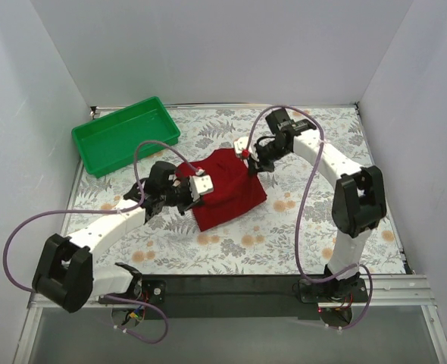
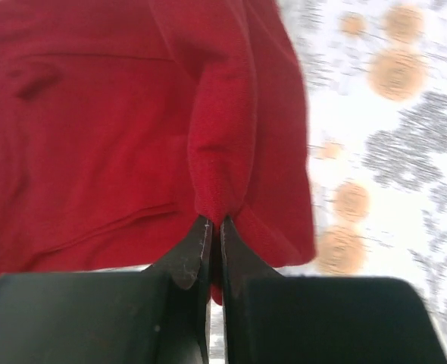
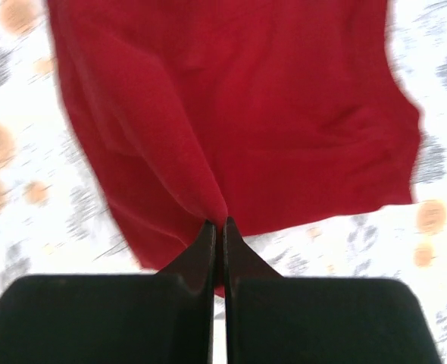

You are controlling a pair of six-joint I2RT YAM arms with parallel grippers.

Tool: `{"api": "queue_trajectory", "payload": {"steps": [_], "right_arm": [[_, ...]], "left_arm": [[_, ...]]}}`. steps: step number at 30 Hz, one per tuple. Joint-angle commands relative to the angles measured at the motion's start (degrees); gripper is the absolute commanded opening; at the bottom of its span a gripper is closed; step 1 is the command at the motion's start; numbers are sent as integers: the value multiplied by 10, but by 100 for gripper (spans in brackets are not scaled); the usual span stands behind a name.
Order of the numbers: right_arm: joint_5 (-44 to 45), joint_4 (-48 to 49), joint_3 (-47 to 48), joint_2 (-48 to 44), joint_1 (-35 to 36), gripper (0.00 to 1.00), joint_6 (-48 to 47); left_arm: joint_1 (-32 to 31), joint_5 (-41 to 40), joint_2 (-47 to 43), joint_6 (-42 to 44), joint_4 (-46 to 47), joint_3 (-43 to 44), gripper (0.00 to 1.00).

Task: Fold and stack the t-shirts
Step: Fold the tshirt

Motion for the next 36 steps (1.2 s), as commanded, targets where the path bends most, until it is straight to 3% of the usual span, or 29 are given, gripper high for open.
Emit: {"api": "queue_trajectory", "payload": {"steps": [1, 5, 7, 14, 19, 22, 28, 36], "right_arm": [[-31, -1, 106, 69, -3, 1, 52], [-42, 8, 227, 155, -6, 1, 107], [-42, 50, 244, 171, -7, 1, 138], [-35, 236, 244, 214, -8, 1, 300], [-14, 400, 192, 208, -8, 1, 420], [8, 467, 185, 220, -3, 1, 447], [49, 483, 230, 277, 5, 1, 466], [74, 509, 237, 312, 6, 1, 477]], "left_arm": [[44, 31, 40, 15, 42, 60, 0], [92, 31, 99, 4, 82, 96, 0], [99, 16, 112, -5, 117, 104, 0], [108, -93, 125, -31, 261, 63, 0], [108, -147, 127, -34, 381, 10, 0], [110, -182, 158, -31, 394, 16, 0], [118, -237, 201, -36, 421, 25, 0], [118, -292, 184, -67, 375, 39, 0]]}}
